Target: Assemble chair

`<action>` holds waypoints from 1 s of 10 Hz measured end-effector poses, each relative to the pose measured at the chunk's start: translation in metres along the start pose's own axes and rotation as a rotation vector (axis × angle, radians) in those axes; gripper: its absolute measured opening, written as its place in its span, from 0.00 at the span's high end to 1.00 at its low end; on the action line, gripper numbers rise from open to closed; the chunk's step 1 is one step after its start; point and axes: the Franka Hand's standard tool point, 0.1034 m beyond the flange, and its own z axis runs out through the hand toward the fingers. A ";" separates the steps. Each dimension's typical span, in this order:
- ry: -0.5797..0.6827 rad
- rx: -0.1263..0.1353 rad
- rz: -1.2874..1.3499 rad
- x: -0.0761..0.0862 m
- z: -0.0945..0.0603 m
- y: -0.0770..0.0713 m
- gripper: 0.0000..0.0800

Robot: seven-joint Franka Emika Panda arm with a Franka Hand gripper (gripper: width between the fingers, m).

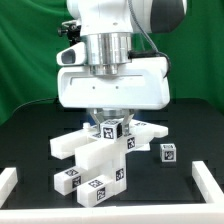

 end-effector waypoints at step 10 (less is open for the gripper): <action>0.000 0.047 0.627 0.007 -0.003 0.000 0.27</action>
Offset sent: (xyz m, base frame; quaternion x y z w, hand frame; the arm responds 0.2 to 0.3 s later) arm -0.0038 -0.0017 -0.0027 0.0070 -0.0291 0.3110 0.9499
